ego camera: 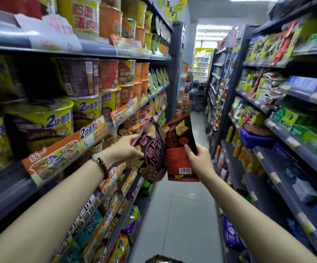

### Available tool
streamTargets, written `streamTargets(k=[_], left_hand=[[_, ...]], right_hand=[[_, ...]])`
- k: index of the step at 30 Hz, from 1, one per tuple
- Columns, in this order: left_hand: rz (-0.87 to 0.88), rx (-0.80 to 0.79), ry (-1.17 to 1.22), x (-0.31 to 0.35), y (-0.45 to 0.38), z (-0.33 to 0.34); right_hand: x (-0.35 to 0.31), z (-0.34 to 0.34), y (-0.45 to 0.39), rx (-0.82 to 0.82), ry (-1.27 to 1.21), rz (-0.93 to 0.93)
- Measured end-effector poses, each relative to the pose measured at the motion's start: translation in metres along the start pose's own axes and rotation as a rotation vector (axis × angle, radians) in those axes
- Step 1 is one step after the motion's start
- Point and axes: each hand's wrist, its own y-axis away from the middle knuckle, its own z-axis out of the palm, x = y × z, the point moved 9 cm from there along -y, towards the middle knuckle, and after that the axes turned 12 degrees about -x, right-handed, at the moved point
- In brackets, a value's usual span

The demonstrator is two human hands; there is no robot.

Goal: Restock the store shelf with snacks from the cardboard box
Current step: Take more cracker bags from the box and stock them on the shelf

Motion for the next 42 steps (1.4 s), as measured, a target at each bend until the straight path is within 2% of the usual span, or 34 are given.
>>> streamTargets(k=[5,12,15,19,26,34,42], left_hand=[[-0.027,0.069,0.082,0.009,0.021,0.003],[0.003,0.385,0.405,0.013,0.079,-0.019],[0.050,0.512,0.449,0.018,0.112,-0.031],[0.052,0.612,0.425,0.024,0.159,-0.045],[-0.034,0.748,0.242,0.037,0.272,-0.073],[-0.134,0.925,0.102,0.057,0.425,-0.089],[-0.185,1.088,0.083,0.068,0.570,-0.079]], right_hand=[[-0.006,-0.005,-0.008,-0.060,-0.075,-0.015],[-0.038,-0.011,-0.026,-0.197,-0.179,-0.144],[-0.053,0.006,-0.030,-0.284,-0.237,-0.180],[-0.073,0.047,-0.021,-0.435,-0.322,-0.222],[-0.129,0.121,0.020,-0.699,-0.395,-0.291],[-0.202,0.191,0.066,-0.882,-0.479,-0.321],[-0.257,0.268,0.148,-1.121,-0.521,-0.329]])
